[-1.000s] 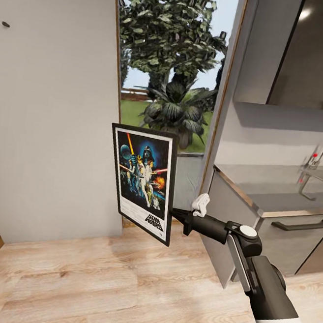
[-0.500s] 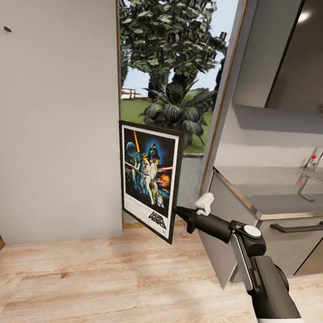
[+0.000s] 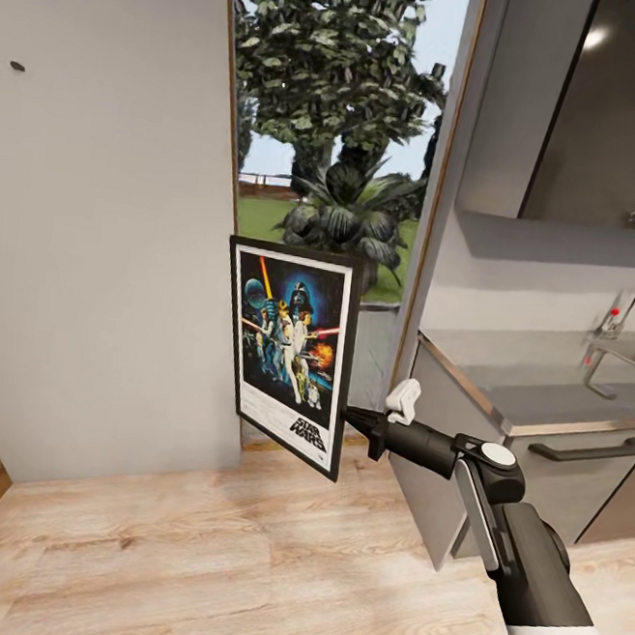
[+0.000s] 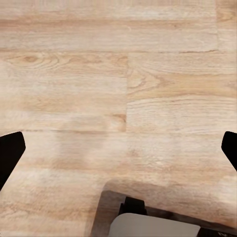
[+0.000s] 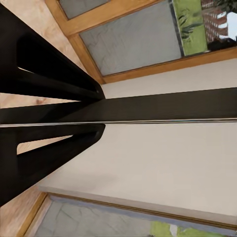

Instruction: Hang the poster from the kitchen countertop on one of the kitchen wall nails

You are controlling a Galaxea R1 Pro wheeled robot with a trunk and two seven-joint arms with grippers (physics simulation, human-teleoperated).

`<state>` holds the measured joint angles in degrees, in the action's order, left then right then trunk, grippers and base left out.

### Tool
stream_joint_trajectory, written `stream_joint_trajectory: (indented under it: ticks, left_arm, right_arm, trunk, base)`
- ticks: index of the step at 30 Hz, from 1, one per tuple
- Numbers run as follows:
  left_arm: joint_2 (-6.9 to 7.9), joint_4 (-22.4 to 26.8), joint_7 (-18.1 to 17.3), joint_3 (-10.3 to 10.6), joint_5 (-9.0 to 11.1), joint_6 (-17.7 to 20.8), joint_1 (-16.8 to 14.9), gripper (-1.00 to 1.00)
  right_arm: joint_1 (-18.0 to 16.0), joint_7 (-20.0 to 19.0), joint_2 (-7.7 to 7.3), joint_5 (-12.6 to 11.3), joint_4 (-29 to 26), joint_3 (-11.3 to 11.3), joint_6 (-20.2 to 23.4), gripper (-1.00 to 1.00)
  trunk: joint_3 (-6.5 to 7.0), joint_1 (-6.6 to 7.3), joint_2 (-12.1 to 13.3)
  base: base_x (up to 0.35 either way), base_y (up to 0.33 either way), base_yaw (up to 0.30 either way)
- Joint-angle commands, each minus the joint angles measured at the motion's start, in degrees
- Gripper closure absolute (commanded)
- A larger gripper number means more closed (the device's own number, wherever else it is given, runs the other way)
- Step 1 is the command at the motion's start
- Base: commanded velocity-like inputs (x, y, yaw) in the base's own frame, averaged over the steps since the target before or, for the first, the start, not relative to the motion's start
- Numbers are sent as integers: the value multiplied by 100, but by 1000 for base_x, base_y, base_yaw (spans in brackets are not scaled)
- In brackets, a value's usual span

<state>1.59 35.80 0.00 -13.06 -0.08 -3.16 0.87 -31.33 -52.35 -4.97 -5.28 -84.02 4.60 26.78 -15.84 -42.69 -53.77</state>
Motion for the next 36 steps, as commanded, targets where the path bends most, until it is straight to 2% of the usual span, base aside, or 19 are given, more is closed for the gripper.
stream_joint_trajectory:
  ticks: [1,36]
  left_arm:
    - [-1,6,0,-4,-1,-9,1,-100]
    - [7,10,0,-4,-1,-9,1,-100]
  right_arm:
    - [-4,-2,-4,-68,0,6,64,100]
    - [-4,-3,-4,-66,0,6,64,100]
  trunk:
    - [13,22,37]
    - [641,790,1441]
  base:
    - [0,0,0]
    - [0,0,0]
